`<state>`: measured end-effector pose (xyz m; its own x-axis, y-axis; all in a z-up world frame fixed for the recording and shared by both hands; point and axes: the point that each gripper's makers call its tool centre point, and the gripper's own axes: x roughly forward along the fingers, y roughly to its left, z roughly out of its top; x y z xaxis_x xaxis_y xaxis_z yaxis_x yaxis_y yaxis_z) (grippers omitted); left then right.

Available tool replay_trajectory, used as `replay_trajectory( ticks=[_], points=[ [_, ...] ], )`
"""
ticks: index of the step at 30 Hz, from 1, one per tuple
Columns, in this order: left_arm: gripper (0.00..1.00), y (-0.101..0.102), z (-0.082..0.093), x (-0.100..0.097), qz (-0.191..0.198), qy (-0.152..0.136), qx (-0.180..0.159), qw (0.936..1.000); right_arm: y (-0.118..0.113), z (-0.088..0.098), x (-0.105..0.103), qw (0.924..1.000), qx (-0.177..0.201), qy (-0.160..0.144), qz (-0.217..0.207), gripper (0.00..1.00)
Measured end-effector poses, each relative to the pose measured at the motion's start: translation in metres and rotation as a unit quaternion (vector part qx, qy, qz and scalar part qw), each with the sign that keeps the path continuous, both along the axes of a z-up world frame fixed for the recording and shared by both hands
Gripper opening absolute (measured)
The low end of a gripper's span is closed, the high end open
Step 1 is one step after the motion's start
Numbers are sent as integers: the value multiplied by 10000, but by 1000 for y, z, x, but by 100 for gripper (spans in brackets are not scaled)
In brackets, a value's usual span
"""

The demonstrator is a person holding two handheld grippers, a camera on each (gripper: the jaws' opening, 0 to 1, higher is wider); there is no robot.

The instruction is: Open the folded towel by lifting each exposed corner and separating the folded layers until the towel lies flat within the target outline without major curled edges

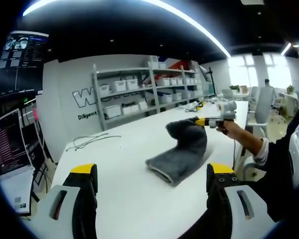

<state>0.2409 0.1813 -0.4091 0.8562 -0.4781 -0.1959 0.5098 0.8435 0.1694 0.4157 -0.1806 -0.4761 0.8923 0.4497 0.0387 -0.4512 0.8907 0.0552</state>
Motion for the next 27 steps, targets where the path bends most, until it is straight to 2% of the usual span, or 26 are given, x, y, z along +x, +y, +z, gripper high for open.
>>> replay_trajectory(
  ticks=[27],
  points=[
    [89,3,1,-2,13,-22,2,10000,-7,-6,-1,9999,-46,66,-106,6]
  ],
)
